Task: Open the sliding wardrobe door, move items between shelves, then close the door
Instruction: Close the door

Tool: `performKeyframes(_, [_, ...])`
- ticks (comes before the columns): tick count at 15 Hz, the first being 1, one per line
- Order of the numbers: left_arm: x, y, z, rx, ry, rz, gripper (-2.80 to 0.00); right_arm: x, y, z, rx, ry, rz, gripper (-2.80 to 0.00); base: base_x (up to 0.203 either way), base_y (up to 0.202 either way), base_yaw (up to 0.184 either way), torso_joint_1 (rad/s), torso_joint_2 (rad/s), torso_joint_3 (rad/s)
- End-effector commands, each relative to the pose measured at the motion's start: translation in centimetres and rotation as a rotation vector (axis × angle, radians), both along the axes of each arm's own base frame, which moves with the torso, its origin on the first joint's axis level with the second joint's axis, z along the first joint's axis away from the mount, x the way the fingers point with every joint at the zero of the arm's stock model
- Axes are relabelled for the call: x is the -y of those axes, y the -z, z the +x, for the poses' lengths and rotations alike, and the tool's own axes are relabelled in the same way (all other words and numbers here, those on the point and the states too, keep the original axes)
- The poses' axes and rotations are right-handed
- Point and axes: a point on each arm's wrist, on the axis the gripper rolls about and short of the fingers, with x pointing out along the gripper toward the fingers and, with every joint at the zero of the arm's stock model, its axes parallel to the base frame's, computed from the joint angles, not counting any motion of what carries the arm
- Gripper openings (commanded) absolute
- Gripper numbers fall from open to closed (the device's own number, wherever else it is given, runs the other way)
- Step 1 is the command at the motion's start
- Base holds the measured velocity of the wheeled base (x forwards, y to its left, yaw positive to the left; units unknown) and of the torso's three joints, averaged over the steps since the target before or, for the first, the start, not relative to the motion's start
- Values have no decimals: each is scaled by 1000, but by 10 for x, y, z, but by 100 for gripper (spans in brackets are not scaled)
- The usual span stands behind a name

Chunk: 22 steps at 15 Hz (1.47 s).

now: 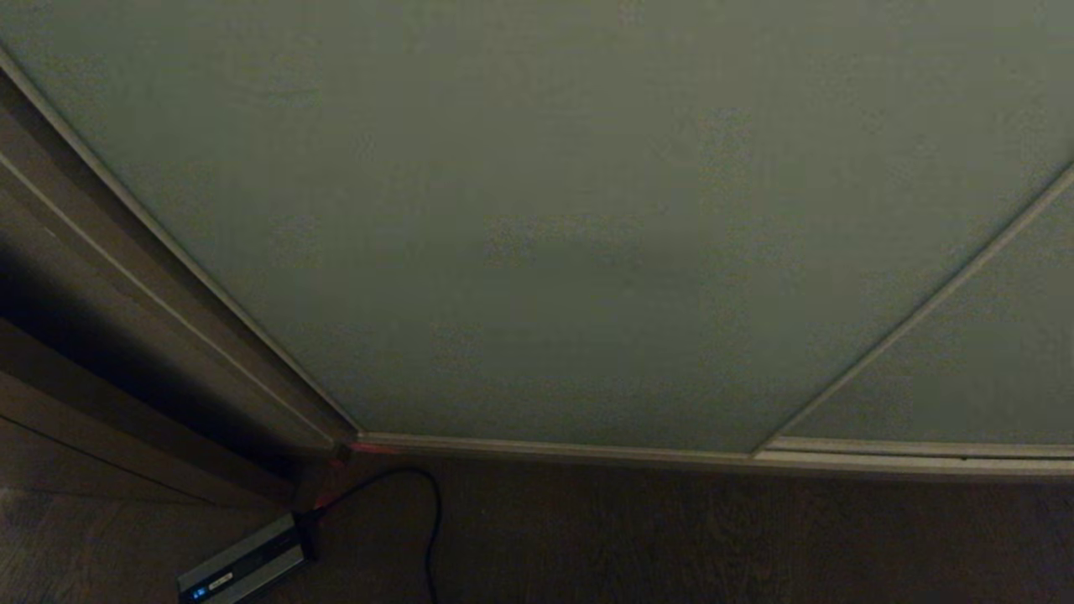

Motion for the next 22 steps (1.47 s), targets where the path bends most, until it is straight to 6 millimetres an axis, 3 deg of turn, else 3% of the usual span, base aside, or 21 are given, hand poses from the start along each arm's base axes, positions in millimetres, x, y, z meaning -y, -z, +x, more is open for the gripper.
performKeyframes(1, [0, 0, 0, -1, 0, 0, -280, 0, 20, -15, 115, 3, -2, -280, 0, 0, 0, 0, 0, 0])
performKeyframes(3, [0, 0, 0, -1, 0, 0, -280, 1, 37, -10, 130, 28, 3, -280, 0, 0, 0, 0, 0, 0])
performKeyframes(22, [0, 0, 0, 0, 0, 0, -280, 1, 38, -7, 163, 39, 10, -280, 0, 0, 0, 0, 0, 0])
